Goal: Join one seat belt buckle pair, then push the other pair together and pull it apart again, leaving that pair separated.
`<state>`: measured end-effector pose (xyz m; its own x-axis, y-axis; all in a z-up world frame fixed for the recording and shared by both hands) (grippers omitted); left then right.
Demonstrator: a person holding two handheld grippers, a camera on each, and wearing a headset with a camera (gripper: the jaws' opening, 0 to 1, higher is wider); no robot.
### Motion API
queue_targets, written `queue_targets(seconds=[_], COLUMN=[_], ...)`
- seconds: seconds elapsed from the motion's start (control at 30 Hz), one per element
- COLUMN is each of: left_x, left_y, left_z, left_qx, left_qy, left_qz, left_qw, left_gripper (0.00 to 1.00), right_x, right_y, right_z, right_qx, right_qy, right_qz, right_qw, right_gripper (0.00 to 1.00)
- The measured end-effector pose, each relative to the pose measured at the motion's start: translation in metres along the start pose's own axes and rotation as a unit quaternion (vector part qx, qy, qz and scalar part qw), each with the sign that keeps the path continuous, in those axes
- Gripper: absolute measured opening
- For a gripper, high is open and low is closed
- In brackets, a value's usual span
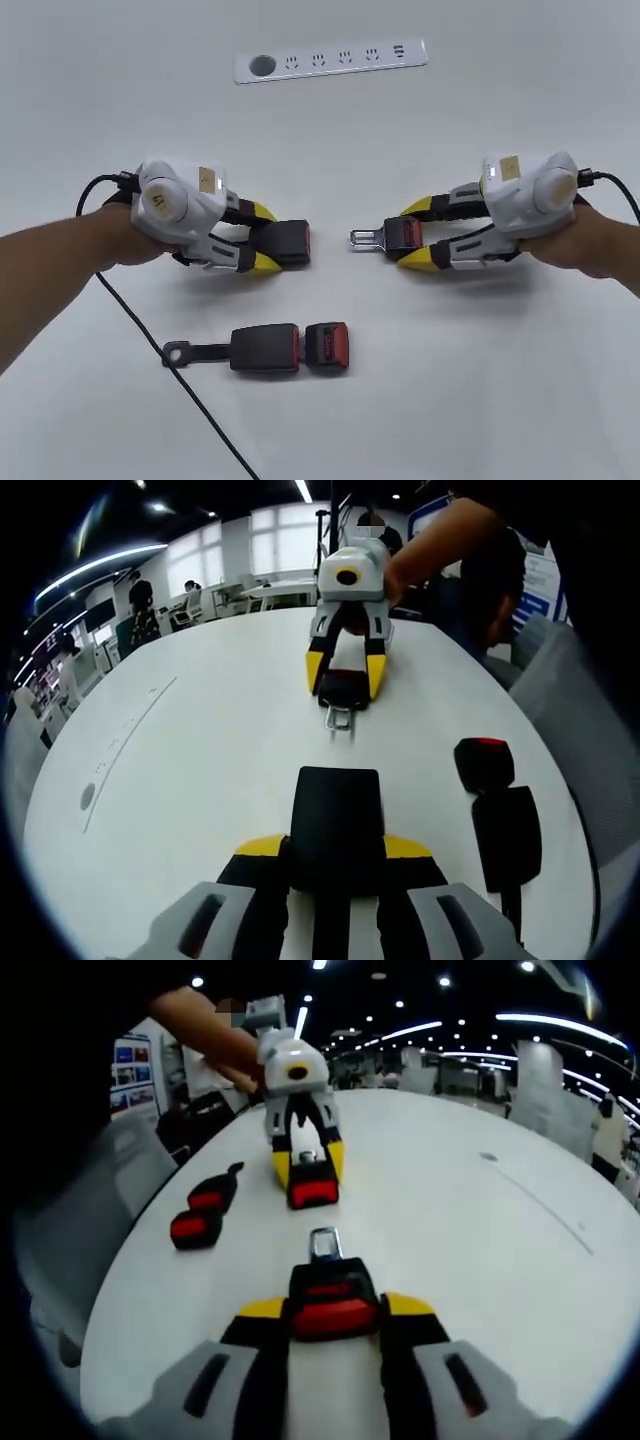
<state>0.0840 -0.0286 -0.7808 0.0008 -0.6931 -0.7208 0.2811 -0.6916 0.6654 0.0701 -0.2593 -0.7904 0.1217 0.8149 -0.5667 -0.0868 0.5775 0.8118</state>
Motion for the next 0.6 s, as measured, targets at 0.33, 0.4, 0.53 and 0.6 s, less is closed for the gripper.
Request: queue_targets(seconds=[0.33, 0.4, 0.53, 0.6], left_x=[0.001, 0.002, 0.002, 0.002], left_y=[0.000, 0.001, 0.001, 0.001], left_z=[0.000, -0.001, -0.001, -0.001], left_qx=[0.004, 0.006, 0.009, 0.009], left_qy=[-0.003, -0.003, -0.006, -0.006], left_qz=[-0.003, -0.005, -0.008, -0.008], left_qw=[1.0000, 1.0000, 0.9999, 0.9999], left_gripper=[0.35, 0.35, 0.35, 0.35], right_x=[0.022, 0.026, 0.034, 0.037], right_y=[0.012, 0.015, 0.020, 0.021], right_z=[-0.003, -0.004, -0.005, -0.005], right_qx=[-0.003, -0.002, -0.001, 0.001], right_qy=[0.001, 0.001, 0.003, 0.001], right_qz=[0.007, 0.009, 0.015, 0.019], right_qw=[1.0000, 1.0000, 0.9999, 0.9998], right_gripper=[0.35, 0.35, 0.35, 0.35])
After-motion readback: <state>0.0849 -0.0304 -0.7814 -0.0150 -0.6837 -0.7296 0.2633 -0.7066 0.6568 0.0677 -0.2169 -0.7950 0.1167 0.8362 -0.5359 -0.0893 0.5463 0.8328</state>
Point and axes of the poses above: the centre of the closed fingertips' face, and the gripper's own axes: x roughly forward along the fingers, z roughly to its right, y roughly out of its top, the point moved 7 cm from there along -x, roughly backward along the fingers, and after that the axes turned 15 degrees about -x, right-handed, at the moved point
